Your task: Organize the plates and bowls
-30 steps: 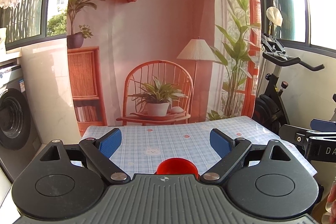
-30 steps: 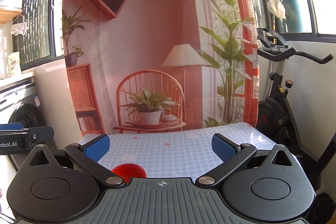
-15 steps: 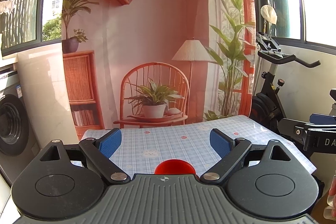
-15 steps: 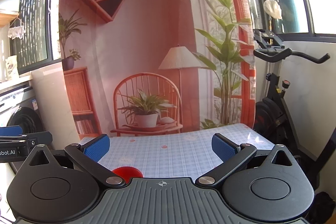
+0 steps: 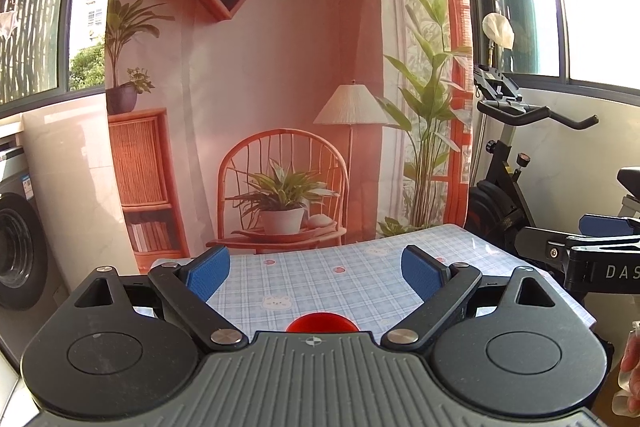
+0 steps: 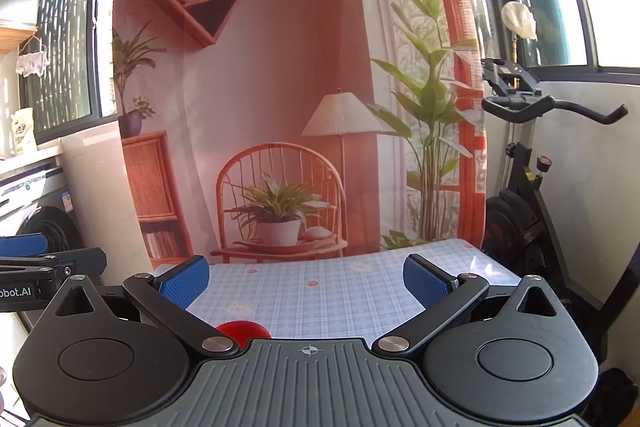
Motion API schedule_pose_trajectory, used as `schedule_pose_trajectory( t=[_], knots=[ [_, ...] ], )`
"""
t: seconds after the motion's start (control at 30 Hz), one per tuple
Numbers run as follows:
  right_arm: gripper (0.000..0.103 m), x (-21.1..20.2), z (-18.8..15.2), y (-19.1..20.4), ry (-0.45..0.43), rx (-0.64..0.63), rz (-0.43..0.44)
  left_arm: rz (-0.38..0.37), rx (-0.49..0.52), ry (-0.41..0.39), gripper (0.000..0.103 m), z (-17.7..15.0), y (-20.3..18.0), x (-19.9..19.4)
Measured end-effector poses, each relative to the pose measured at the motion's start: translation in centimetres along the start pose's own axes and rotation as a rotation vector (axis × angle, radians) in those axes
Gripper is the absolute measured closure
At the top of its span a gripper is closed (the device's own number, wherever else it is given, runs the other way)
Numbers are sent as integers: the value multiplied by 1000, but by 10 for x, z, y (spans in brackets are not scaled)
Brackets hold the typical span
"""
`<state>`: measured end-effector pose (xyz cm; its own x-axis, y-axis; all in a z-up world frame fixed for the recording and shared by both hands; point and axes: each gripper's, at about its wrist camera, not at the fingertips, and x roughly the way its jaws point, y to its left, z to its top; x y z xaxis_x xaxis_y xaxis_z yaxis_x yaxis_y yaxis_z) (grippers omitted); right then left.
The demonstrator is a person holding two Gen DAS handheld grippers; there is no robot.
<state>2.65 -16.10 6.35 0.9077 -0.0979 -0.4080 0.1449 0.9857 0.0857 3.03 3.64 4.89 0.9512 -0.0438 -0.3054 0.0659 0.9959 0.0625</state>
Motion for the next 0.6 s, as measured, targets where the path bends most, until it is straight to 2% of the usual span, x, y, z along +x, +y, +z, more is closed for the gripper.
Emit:
schedule_pose_trajectory(
  t=[0.6],
  knots=[
    [0,-2,4,15,-12,-34,12,-37,-15,-2,8,-2,6,2]
  ],
)
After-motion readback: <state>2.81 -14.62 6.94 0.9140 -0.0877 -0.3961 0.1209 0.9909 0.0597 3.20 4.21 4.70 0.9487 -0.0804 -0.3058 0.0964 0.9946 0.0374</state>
